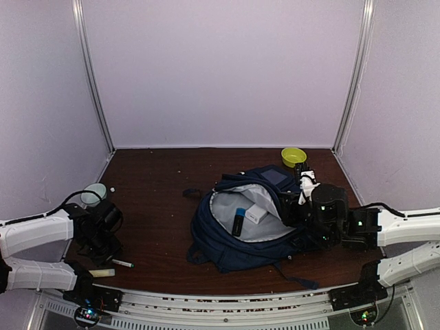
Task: Pack the student bag
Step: Pick up the pen at the center of the board.
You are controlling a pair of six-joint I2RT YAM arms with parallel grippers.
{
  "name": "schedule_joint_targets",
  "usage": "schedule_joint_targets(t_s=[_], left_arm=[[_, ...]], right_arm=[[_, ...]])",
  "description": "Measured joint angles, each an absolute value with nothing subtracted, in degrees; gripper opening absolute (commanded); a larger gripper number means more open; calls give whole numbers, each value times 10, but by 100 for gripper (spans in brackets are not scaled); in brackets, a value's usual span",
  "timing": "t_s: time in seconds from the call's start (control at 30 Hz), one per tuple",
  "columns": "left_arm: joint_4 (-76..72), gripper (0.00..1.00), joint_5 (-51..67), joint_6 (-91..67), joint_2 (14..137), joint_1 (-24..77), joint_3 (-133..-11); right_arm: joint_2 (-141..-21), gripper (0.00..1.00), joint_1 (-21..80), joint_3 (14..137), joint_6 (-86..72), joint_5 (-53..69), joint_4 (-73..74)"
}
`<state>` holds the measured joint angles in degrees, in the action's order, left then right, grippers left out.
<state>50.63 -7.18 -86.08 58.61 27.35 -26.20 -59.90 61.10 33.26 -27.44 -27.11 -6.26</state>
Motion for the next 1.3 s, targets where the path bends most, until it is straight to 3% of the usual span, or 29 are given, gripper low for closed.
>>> schedule_joint_targets(t_s=[0.1,0.33,0.97,1.3], left_arm=[[503,27,-70,-863,585,274,-256],[493,0,-70,-864,589,274,-256],[401,0,-73,-781,596,277,-296],[363,0,-95,-688,611,342,-363]], right_arm=[[-599,0,611,333,-274,-271,-63],[-599,0,611,328,-274,-271,-70],[-586,0,606,307,-279,-267,-93],[-582,0,601,303,-285,-261,-96]])
